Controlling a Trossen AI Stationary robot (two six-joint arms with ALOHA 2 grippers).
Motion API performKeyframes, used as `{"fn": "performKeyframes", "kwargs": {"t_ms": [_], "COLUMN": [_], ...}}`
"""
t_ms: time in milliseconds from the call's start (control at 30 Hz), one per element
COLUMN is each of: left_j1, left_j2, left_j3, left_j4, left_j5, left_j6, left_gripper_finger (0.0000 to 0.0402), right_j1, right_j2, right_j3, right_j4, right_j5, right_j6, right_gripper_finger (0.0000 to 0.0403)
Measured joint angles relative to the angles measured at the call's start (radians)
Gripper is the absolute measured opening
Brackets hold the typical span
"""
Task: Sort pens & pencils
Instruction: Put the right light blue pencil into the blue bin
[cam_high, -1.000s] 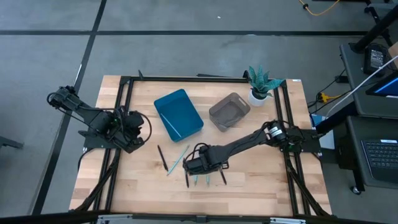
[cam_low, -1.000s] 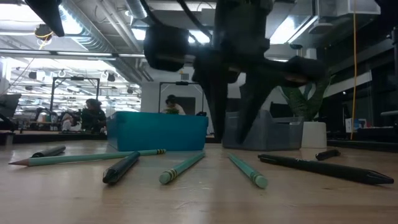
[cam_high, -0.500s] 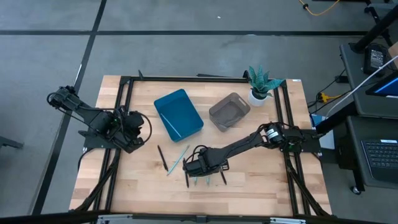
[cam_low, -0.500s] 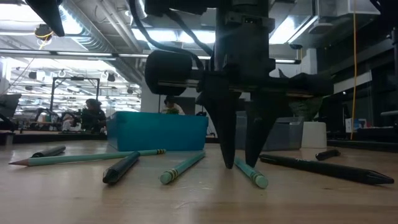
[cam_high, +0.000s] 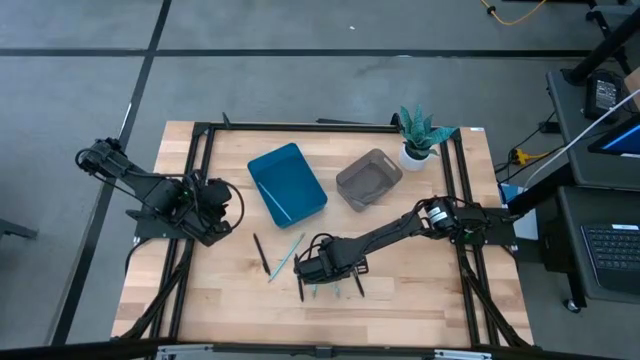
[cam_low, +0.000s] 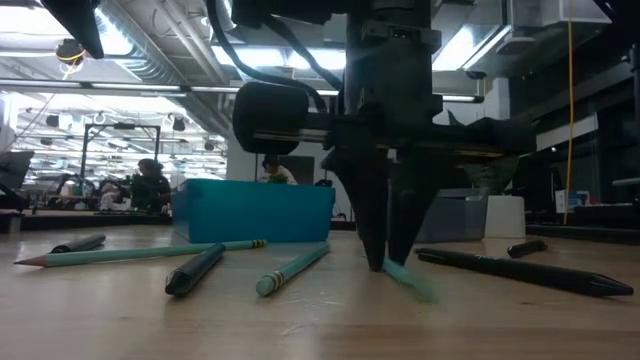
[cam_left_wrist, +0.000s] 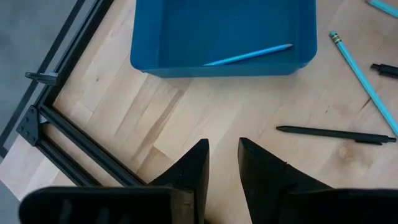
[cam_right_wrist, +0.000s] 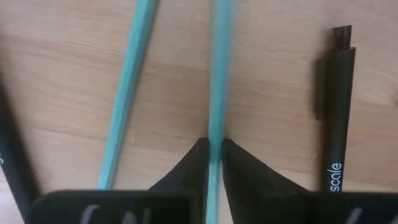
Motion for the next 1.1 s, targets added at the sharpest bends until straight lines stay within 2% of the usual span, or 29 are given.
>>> {"fn": "performKeyframes", "kwargs": {"t_ms": [167, 433, 700, 1100], "left_j1": [0.000, 0.000, 0.000, 0.000], "left_j2": [0.000, 0.000, 0.000, 0.000], "left_j3": [0.000, 0.000, 0.000, 0.000], "left_j4": [0.000, 0.000, 0.000, 0.000], "left_j5": [-0.017, -0.024, -0.026, -0.043], "left_j6": [0.000, 0.002, 0.001, 0.001], "left_gripper_finger": [0.0080, 0.0080, 0.0080, 0.0080], "right_j1": [0.000, -0.001, -0.001, 0.000], "right_j2": [-0.001, 0.011, 0.010, 0.006], "right_j3": [0.007, 0.067, 0.131, 0.298], "right_j4": [-0.005, -0.079, -0.114, -0.318], "right_j5": [-0.010, -0.016, -0.016, 0.007], "right_j6": [0.000, -0.006, -0.039, -0.046], "right_gripper_finger": [0.0020, 0.0036, 0.0020, 0.0024]}}
